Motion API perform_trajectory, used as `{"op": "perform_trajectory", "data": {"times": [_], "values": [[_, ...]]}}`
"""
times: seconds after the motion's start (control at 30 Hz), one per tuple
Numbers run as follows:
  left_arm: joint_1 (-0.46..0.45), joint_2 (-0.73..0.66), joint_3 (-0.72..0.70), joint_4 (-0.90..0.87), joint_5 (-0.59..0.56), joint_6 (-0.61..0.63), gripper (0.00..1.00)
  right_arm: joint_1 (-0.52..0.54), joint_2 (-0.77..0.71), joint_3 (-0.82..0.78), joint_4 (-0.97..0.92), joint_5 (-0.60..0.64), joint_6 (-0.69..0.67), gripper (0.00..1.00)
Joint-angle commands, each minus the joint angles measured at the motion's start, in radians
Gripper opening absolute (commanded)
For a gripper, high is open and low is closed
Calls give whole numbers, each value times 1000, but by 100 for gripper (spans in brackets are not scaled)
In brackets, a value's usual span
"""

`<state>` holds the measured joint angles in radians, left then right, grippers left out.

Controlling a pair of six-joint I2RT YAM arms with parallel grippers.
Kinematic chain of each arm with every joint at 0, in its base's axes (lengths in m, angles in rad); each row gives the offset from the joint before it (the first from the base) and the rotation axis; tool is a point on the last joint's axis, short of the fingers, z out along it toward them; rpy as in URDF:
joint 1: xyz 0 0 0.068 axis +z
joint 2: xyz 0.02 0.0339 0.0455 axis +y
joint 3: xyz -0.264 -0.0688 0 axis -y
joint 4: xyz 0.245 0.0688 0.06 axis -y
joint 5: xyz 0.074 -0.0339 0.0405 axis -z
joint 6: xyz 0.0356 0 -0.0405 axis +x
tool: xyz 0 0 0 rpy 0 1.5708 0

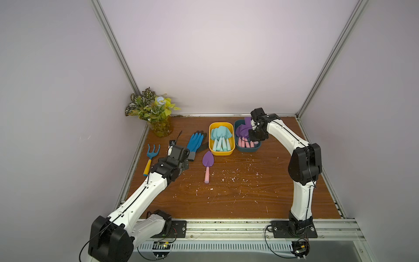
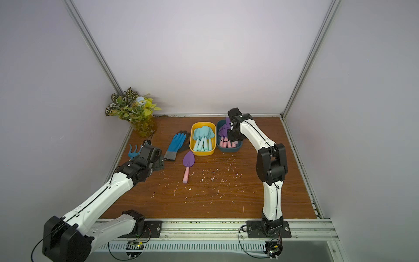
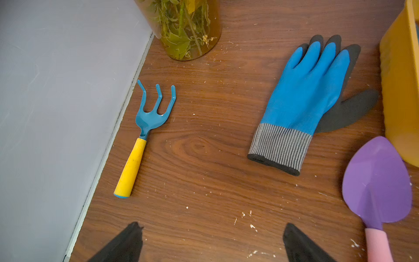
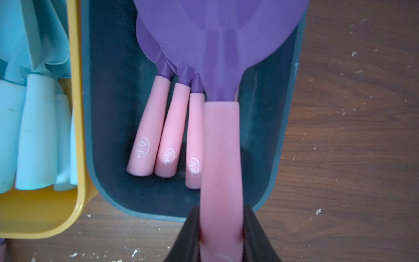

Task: Sort the small shovels by color and place them into the storage box
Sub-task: Place the shovel in the storage box.

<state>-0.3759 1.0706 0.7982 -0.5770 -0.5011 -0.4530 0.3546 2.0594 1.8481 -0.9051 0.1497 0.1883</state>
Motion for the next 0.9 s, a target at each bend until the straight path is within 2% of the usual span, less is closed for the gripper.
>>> {"op": "perform_trajectory", "data": {"times": [0.0, 0.47, 0.87], "values": [[17, -3, -10, -6, -9, -5, 99, -1, 27, 45, 14, -10, -33, 0], [23, -4, -11, -6, -3, -5, 99, -2, 101, 43, 55, -13, -43, 0], [25, -5, -9, -5, 0, -6, 99, -2, 99, -5, 64, -27, -46, 9]]}}
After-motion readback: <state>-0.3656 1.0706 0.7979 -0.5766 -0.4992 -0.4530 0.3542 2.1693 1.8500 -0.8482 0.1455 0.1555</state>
